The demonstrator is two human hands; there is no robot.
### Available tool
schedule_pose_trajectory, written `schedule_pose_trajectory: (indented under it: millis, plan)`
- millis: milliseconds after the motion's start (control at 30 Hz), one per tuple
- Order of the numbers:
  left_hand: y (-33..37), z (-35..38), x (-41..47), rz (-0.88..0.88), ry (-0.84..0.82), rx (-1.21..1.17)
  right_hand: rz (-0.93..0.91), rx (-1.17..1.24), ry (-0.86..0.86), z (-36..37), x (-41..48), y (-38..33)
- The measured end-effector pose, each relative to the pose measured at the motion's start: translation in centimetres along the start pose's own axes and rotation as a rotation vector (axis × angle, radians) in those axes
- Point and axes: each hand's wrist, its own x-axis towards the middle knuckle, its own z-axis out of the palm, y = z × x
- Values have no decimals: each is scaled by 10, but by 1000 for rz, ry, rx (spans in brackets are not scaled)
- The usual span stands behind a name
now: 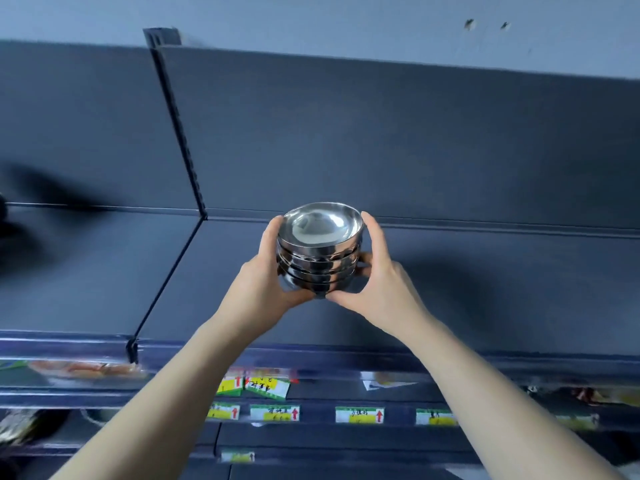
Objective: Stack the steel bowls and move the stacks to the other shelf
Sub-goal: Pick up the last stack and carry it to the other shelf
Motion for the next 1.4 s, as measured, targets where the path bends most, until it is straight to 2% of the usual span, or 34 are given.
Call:
schedule_pose_trajectory:
  millis: [367, 533, 600, 800, 1100, 1400]
  plan:
    - [-80, -126, -42, -124, 171, 20, -140, 54, -161, 107, 39, -115]
    - [-118, -179, -41, -156, 168, 43, -149, 79, -201, 155, 63, -155]
    - [-157, -226, -36, -162, 151, 33, -135, 98, -196, 202, 84, -191]
    - [-206, -274, -17, -143, 136, 33, -81, 135, -214, 254, 116, -229]
    - [-272, -295, 21, -191, 128, 4, -37, 105, -255, 307, 164, -244]
    - [-297, -293, 45, -198, 182, 39, -63, 99, -255, 327, 196, -236]
